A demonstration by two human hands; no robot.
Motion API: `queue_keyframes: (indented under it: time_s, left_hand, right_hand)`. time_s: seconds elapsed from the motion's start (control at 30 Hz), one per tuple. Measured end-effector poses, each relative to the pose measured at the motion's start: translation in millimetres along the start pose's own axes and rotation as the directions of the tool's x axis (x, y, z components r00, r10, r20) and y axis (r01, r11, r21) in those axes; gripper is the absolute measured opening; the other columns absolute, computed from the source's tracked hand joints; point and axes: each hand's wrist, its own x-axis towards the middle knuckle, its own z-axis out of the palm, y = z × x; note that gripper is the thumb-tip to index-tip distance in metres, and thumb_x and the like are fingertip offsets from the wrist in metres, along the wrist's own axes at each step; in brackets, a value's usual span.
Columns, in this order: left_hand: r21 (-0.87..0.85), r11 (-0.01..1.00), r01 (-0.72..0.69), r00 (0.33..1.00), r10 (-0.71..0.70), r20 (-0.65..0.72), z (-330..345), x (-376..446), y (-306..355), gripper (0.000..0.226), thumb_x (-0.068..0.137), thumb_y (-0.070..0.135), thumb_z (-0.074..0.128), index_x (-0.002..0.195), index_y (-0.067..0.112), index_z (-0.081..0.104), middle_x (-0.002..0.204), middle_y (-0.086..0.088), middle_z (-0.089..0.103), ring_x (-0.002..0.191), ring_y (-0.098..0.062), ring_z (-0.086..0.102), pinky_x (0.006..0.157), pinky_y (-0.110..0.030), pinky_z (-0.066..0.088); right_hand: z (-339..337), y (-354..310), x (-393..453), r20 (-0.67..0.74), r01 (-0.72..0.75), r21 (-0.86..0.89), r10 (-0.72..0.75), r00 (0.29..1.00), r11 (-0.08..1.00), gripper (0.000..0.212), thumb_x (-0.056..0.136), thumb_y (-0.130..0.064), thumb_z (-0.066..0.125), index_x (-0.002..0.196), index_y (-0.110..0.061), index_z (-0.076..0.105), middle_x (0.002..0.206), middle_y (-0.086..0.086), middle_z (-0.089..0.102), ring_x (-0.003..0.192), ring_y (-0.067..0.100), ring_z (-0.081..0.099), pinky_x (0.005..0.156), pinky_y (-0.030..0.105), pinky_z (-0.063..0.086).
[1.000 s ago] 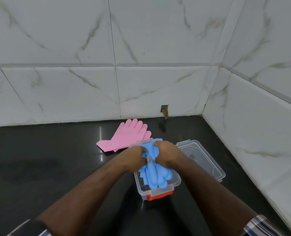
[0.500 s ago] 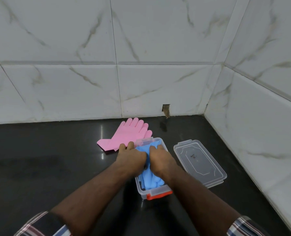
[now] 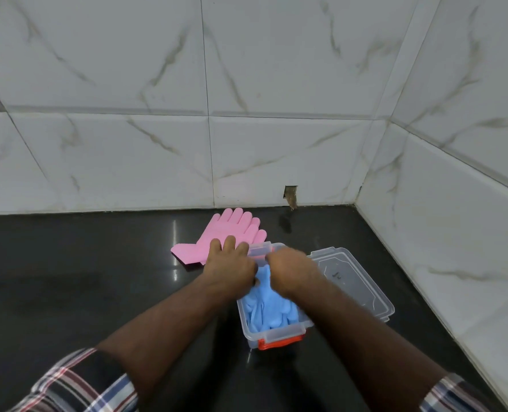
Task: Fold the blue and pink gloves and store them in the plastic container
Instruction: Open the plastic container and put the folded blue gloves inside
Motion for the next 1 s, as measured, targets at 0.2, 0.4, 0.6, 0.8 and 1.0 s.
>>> queue_keyframes:
  time_s: [0.2,0.4,0.6,0.8,1.0]
  left_hand:
    - [-0.122,0.967,-0.222,0.951,0.242,0.190,-17.9,13.4,-3.9,0.033,0.092,0.043,0.064,0.120,0.026,0.063,0.122,0.003,0.063,0.117,-0.019,0.054,0.098,-0.041,0.032]
    - [0.053,0.963,-0.266,0.870,0.216,0.444,-14.0,27.1,12.1,0.055,0.086,0.046,0.072,0.132,0.021,0.054,0.127,-0.004,0.061,0.127,-0.026,0.049,0.111,-0.053,0.026]
    - [0.155,0.954,-0.258,0.906,0.183,0.381,6.1,28.9,28.9,0.062,0.082,0.047,0.076,0.135,0.023,0.054,0.135,-0.005,0.060,0.135,-0.031,0.044,0.115,-0.059,0.016]
    - [0.109,0.971,-0.213,0.897,0.151,0.415,-2.7,28.0,26.7,0.053,0.090,0.039,0.069,0.137,0.020,0.051,0.135,-0.006,0.060,0.133,-0.030,0.046,0.114,-0.055,0.020]
    - [0.017,0.975,-0.223,0.855,0.187,0.484,-12.6,18.0,19.8,0.081,0.078,0.067,0.068,0.145,0.029,0.043,0.139,0.001,0.055,0.132,-0.027,0.046,0.113,-0.055,0.019]
  right_hand:
    - [-10.8,20.6,-1.9,0.225,0.197,-0.263,-0.138,0.965,0.945,0.058,0.084,-0.054,0.065,0.137,-0.036,0.051,0.143,0.000,0.051,0.141,0.028,0.028,0.112,0.054,0.024]
    - [28.1,27.2,-2.1,0.332,0.285,-0.458,-0.136,0.933,0.842,0.077,0.078,-0.074,0.056,0.143,-0.035,0.044,0.158,0.000,0.034,0.151,0.036,-0.004,0.107,0.074,-0.015]
    - [36.8,26.7,-5.5,0.254,0.281,-0.509,-0.169,0.952,0.814,0.071,0.081,-0.062,0.061,0.143,-0.032,0.044,0.157,0.002,0.035,0.150,0.039,-0.001,0.108,0.074,-0.012]
    - [28.0,26.3,-3.8,0.319,0.234,-0.359,-0.116,0.941,0.903,0.068,0.085,-0.056,0.061,0.145,-0.033,0.040,0.159,-0.001,0.032,0.151,0.031,-0.005,0.107,0.076,-0.010]
    - [9.5,21.6,-5.0,0.404,0.229,-0.140,-0.156,0.901,0.963,0.067,0.082,-0.060,0.063,0.142,-0.033,0.046,0.153,-0.005,0.041,0.150,0.023,0.012,0.113,0.071,-0.001]
